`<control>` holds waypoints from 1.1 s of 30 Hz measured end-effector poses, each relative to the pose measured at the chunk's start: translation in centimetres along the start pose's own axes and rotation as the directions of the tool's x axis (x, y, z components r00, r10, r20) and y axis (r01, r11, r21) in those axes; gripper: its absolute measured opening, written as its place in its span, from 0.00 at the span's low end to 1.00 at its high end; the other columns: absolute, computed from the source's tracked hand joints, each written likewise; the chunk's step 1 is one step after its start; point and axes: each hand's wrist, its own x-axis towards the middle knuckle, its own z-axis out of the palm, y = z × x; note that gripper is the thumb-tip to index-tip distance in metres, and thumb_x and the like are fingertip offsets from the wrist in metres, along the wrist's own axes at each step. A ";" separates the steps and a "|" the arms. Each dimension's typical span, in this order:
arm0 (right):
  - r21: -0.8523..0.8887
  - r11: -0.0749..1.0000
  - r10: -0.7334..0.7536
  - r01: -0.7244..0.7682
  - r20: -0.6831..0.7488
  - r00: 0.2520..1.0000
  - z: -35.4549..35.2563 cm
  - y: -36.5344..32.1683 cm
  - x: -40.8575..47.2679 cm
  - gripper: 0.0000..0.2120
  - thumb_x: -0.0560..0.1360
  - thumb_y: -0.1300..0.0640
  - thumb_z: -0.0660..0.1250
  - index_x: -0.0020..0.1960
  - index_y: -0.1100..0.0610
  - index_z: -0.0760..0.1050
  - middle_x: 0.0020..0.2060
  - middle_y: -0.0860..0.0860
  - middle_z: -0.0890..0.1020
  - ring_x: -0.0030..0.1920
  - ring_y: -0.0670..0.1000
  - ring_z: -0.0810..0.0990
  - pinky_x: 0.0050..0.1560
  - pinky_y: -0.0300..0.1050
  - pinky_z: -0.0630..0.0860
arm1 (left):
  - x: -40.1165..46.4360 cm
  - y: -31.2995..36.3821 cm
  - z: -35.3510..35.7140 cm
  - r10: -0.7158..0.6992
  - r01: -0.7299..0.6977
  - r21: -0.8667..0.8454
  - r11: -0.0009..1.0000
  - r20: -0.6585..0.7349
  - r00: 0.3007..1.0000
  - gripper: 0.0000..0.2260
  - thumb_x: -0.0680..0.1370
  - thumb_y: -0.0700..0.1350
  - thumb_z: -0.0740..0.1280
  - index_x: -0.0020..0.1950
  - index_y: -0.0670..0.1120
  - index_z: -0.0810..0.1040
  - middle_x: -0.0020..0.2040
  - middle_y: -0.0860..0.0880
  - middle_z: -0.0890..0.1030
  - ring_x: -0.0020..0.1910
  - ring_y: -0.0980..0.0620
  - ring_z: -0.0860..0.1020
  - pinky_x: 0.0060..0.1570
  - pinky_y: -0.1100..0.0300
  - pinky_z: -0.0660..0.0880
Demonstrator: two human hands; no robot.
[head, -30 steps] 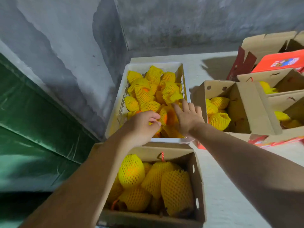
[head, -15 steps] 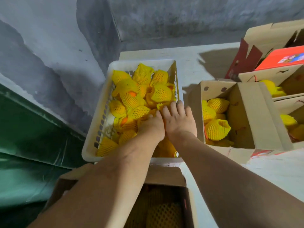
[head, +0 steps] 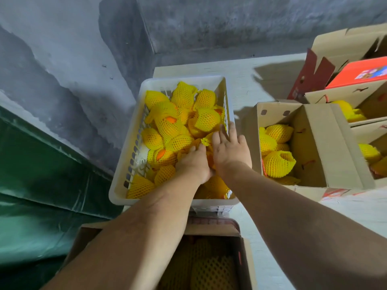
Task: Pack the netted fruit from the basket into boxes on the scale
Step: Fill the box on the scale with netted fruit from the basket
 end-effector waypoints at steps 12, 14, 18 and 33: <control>0.113 0.993 0.024 -0.026 0.018 1.000 -1.1 0.1 1.1 0.26 0.78 0.58 0.66 0.72 0.52 0.59 0.74 0.53 0.69 0.81 0.64 0.46 0.64 0.59 0.67 | 0.6 -1.2 0.3 -0.055 0.052 0.068 0.996 0.049 0.997 0.22 0.78 0.53 0.73 0.70 0.49 0.77 0.70 0.45 0.79 0.69 0.40 0.78 0.62 0.47 0.79; 0.178 0.984 0.029 -0.027 -0.008 1.000 -1.0 0.2 1.3 0.26 0.79 0.59 0.64 0.74 0.51 0.58 0.73 0.53 0.69 0.81 0.64 0.48 0.65 0.60 0.68 | 0.6 -1.1 0.6 -0.049 0.049 0.007 0.999 0.019 0.999 0.18 0.78 0.55 0.72 0.65 0.50 0.80 0.66 0.45 0.81 0.65 0.39 0.79 0.60 0.47 0.80; 0.301 0.953 0.072 -0.037 -0.107 0.992 -0.7 0.5 1.4 0.31 0.75 0.56 0.69 0.74 0.52 0.59 0.70 0.56 0.69 0.76 0.63 0.57 0.74 0.59 0.62 | 0.0 0.0 -0.4 -0.112 0.099 -0.148 0.984 -0.087 0.990 0.27 0.73 0.61 0.76 0.67 0.51 0.76 0.66 0.44 0.79 0.66 0.38 0.78 0.60 0.47 0.79; 0.874 0.416 0.041 0.252 -0.295 0.954 -14.1 1.8 -12.8 0.42 0.68 0.52 0.83 0.77 0.45 0.66 0.65 0.54 0.74 0.67 0.49 0.74 0.68 0.51 0.75 | -18.8 -5.7 -7.8 0.016 -0.391 -0.864 0.318 -0.407 0.913 0.28 0.66 0.74 0.74 0.63 0.69 0.75 0.56 0.70 0.79 0.54 0.71 0.78 0.39 0.77 0.75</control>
